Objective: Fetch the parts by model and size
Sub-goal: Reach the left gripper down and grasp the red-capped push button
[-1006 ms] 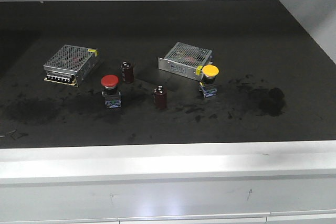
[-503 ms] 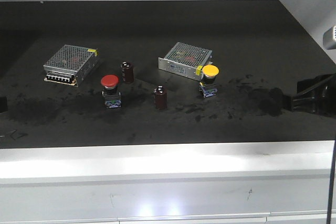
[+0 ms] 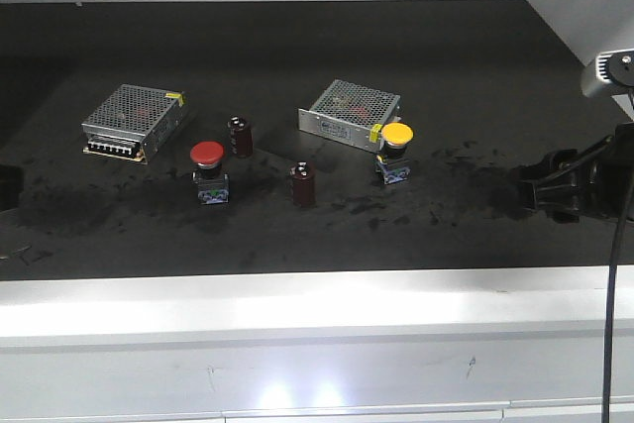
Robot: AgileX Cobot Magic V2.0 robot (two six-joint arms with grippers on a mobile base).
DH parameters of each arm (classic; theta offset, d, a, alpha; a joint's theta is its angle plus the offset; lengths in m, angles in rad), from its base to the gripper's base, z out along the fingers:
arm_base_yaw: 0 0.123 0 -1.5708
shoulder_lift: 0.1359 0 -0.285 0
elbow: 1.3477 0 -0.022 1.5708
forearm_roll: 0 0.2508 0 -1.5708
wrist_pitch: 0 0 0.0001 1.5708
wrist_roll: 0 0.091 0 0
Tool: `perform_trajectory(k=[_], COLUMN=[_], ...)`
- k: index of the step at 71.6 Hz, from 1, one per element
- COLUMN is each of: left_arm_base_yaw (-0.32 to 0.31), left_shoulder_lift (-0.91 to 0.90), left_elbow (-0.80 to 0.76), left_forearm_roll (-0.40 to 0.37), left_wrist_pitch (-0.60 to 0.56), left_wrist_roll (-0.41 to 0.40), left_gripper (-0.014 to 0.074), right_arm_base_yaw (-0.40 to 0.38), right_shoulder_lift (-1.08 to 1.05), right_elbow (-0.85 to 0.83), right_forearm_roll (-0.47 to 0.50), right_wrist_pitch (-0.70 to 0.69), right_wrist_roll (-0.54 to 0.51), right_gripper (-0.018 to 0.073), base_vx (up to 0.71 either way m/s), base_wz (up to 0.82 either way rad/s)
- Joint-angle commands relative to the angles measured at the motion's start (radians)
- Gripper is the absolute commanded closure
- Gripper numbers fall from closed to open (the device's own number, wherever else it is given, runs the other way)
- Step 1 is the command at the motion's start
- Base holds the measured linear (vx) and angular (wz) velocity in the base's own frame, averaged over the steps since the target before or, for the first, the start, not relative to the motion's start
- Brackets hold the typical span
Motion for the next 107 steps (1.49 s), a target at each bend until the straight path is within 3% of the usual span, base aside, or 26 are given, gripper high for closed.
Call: perform_trajectory(k=[1, 30, 45, 72, 107], left_arm_base_yaw=[-0.025, -0.2, -0.268, -0.285, -0.285], left_shoulder_lift=[0.033, 0.416, 0.621, 0.846, 0.936], left_elbow=[-0.098, -0.531, -0.749, -0.97, -0.982], left_forearm_roll=[-0.016, -0.021, 0.058, 0.063, 0.063], left_wrist_pitch=[0.001, 0.181, 0.266, 0.384, 0.391], left_wrist_roll=[0.021, -0.007, -0.108, -0.177, -0.185], left_gripper=[-0.0004, 0.0022, 0.0022, 0.0022, 0.0022], right_arm_base_yaw=[0.001, 0.001, 0.001, 0.001, 0.001], right_shoulder_lift=[-0.012, -0.012, -0.012, -0.012, -0.012], right_elbow=[-0.035, -0.035, -0.035, -0.035, -0.034], right_forearm_roll=[-0.002, -0.002, -0.002, -0.002, -0.002], right_wrist_pitch=[-0.048, -0.027, -0.024, -0.02, -0.022], right_wrist_roll=[0.002, 0.002, 0.002, 0.002, 0.002], right_gripper=[0.0011, 0.0013, 0.0013, 0.0013, 0.0013], base_vx=[0.0, 0.0, 0.0, 0.0, 0.0], base_wz=[0.0, 0.0, 0.0, 0.0, 0.0])
